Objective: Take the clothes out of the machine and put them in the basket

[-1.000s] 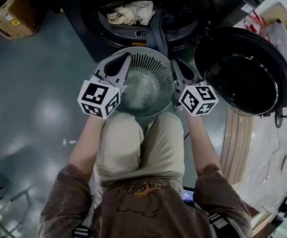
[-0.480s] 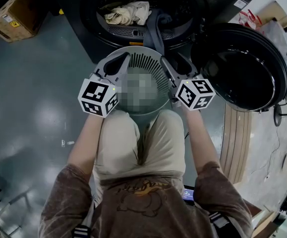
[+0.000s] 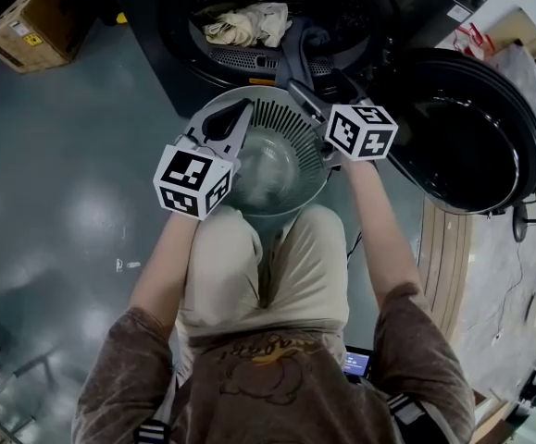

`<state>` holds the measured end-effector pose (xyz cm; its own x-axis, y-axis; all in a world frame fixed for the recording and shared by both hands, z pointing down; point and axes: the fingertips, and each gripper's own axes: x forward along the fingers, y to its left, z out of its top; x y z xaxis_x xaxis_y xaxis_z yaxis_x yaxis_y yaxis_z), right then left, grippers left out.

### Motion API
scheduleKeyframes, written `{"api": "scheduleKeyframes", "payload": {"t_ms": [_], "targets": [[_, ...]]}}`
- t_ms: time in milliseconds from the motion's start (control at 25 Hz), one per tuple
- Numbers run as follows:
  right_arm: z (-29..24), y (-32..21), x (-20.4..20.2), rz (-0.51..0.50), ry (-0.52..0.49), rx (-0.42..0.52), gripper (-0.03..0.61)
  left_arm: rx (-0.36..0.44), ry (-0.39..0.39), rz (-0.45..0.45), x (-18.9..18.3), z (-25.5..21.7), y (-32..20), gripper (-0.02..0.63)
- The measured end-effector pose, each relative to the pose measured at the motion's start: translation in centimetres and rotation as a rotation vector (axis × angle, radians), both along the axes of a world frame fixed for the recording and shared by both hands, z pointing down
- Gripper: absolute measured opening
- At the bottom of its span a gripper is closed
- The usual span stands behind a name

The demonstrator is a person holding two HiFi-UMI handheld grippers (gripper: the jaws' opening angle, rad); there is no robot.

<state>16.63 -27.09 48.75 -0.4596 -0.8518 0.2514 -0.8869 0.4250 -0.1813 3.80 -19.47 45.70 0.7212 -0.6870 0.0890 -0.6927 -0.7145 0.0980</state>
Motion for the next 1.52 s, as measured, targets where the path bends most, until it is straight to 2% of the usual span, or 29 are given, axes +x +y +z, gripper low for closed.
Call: {"api": "scheduleKeyframes", "payload": {"t_ms": [400, 560, 760, 880, 1160, 1440, 1520], "targets": [[4.4, -7.6, -0.1, 0.046, 0.084, -0.093, 0.454, -0.017, -0.008, 0.01, 0.1, 1.1, -0.6, 0.005], [6.1, -10.0, 0.2, 0.057, 0.124, -0.137, 0.436, -0.031, -0.013, 0.028, 0.4, 1.8, -0.9, 0.005], [6.5, -13.3, 1.1, 0.096, 0.18, -0.163, 0.426, -0.041, -0.014, 0.045, 0.5, 2.3, -1.2, 0.005], [6.0, -14.6, 0.1, 0.086, 0.203, -0.157, 0.426, -0.046, -0.011, 0.054, 0.5, 2.6, -1.4, 0.005], [6.3, -17.1, 0.8, 0.009, 0.475, -0.143, 0.451, -0.065, 0.023, 0.06, 0.1, 3.0, -2.1, 0.005], [7.8, -18.8, 1.6, -0.028, 0.575, -0.238, 0.471, -0.084, 0.051, 0.082, 0.7, 3.5, -2.7, 0.005], [8.4, -19.2, 1.5, -0.045, 0.635, -0.255, 0.471, -0.086, 0.054, 0.085, 0.8, 3.6, -2.9, 0.005]]}}
